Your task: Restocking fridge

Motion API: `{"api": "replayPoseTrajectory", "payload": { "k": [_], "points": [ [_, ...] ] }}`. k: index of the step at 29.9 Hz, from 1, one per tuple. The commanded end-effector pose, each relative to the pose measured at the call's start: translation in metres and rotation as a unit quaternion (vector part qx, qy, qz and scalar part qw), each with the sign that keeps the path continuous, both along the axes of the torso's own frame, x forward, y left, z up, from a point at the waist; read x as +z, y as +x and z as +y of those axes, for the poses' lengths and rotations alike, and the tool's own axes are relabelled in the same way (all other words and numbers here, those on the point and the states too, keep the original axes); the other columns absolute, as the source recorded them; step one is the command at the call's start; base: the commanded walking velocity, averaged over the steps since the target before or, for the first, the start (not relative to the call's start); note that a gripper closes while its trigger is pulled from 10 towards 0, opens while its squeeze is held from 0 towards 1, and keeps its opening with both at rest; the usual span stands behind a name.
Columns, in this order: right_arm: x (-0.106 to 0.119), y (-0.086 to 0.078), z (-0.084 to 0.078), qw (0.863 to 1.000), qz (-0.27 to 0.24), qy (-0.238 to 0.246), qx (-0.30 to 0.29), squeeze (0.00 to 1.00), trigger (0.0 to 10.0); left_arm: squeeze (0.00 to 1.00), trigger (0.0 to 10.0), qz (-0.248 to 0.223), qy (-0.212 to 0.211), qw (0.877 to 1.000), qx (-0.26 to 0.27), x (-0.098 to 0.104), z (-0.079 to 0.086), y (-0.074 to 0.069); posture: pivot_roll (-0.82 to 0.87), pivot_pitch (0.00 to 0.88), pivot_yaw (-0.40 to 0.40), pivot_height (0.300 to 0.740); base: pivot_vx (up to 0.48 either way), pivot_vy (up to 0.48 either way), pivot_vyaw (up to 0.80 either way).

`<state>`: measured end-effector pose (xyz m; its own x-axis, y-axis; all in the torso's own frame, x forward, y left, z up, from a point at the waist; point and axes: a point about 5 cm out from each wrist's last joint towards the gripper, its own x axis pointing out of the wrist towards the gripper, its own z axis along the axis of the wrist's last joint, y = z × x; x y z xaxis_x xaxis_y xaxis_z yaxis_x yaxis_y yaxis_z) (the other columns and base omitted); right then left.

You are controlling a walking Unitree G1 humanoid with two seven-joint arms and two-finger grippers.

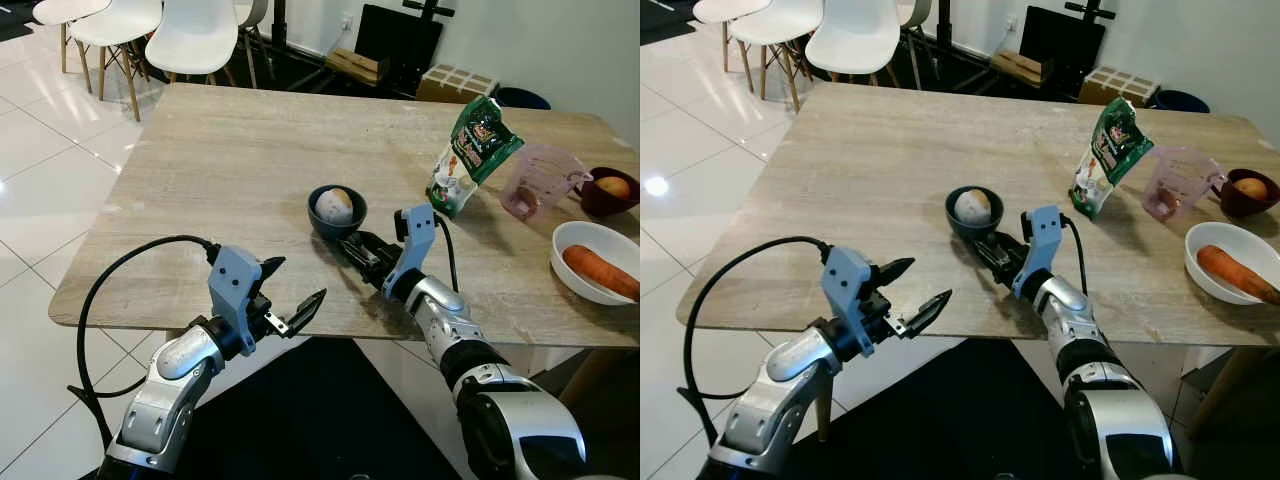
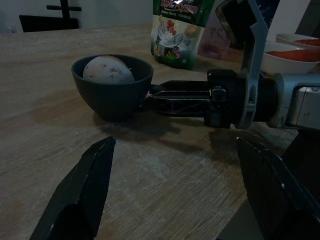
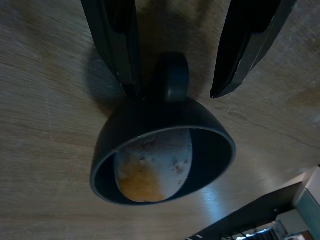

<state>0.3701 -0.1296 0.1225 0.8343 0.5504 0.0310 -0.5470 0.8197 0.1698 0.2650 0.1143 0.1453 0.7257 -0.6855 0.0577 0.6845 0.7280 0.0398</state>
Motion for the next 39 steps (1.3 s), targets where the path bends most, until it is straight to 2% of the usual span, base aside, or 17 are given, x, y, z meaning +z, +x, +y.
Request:
{"api": "replayPoseTrajectory", "payload": {
  "k": [1, 24, 25, 26, 27, 28, 29, 30, 31, 39],
  "points": [
    [-0.0067, -0.0019, -0.0013, 1.0, 0.012, -0.011, -0.011, 0.0, 10.0, 0.0, 10.0, 0.011, -0.003, 1.0, -0.003, -0.0048, -0.002, -0.0011, -0.01, 0.127, -0.071, 0.736, 0.0, 0.0, 0.0],
    [-0.0056, 0.0, -0.0047, 0.999, 0.013, 0.002, -0.04, 0.0, 10.0, 0.0, 10.0, 0.012, -0.005, 1.0, -0.006, -0.0064, -0.0046, -0.0016, -0.02, 0.107, -0.07, 0.736, 0.0, 0.0, 0.0],
    [-0.0055, -0.0001, -0.0041, 0.999, 0.013, 0.003, -0.039, 0.0, 6.6, 0.0, 10.0, 0.012, -0.005, 1.0, -0.007, -0.0066, -0.0047, -0.0017, -0.02, 0.107, -0.07, 0.736, 0.0, 0.0, 0.0],
    [-0.0056, -0.0002, -0.0038, 0.999, 0.013, 0.005, -0.038, 0.0, 4.8, 0.0, 10.0, 0.012, -0.004, 1.0, -0.007, -0.0067, -0.0049, -0.0017, -0.02, 0.104, -0.071, 0.736, 0.0, 0.0, 0.0],
    [-0.0056, -0.0003, -0.0035, 0.999, 0.013, 0.006, -0.037, 0.0, 2.3, 0.0, 10.0, 0.012, -0.005, 1.0, -0.007, -0.0068, -0.0052, -0.0017, -0.02, 0.102, -0.072, 0.736, 0.0, 0.0, 0.0],
    [-0.0056, -0.0003, -0.0035, 0.999, 0.013, 0.006, -0.037, 0.0, 2.3, 0.0, 10.0, 0.012, -0.005, 1.0, -0.007, -0.0068, -0.0052, -0.0017, -0.02, 0.102, -0.072, 0.736, 0.0, 0.0, 0.0],
    [-0.0057, -0.0004, -0.0033, 0.999, 0.014, 0.007, -0.035, 0.0, 1.2, 0.0, 10.0, 0.012, -0.004, 1.0, -0.008, -0.0069, -0.0053, -0.0017, -0.02, 0.102, -0.072, 0.736, 0.0, 0.0, 0.0],
    [-0.0057, -0.0004, -0.0033, 0.999, 0.014, 0.007, -0.035, 0.0, 1.2, 0.0, 10.0, 0.012, -0.004, 1.0, -0.008, -0.0069, -0.0053, -0.0017, -0.02, 0.102, -0.072, 0.736, 0.0, 0.0, 0.0],
    [-0.0057, -0.0005, -0.0033, 0.999, 0.014, 0.009, -0.033, 0.0, 0.0, 0.0, 10.0, 0.012, -0.005, 1.0, -0.008, -0.007, -0.0054, -0.0016, -0.02, 0.1, -0.071, 0.736, 0.0, 0.0, 0.0],
    [-0.0062, -0.0012, -0.0035, 0.999, 0.014, 0.01, -0.028, 0.0, 0.0, 0.0, 10.0, 0.013, -0.005, 1.0, -0.01, -0.0075, -0.0066, -0.0019, -0.02, 0.096, -0.071, 0.736, 0.0, 0.0, 0.0]
  ]
}}
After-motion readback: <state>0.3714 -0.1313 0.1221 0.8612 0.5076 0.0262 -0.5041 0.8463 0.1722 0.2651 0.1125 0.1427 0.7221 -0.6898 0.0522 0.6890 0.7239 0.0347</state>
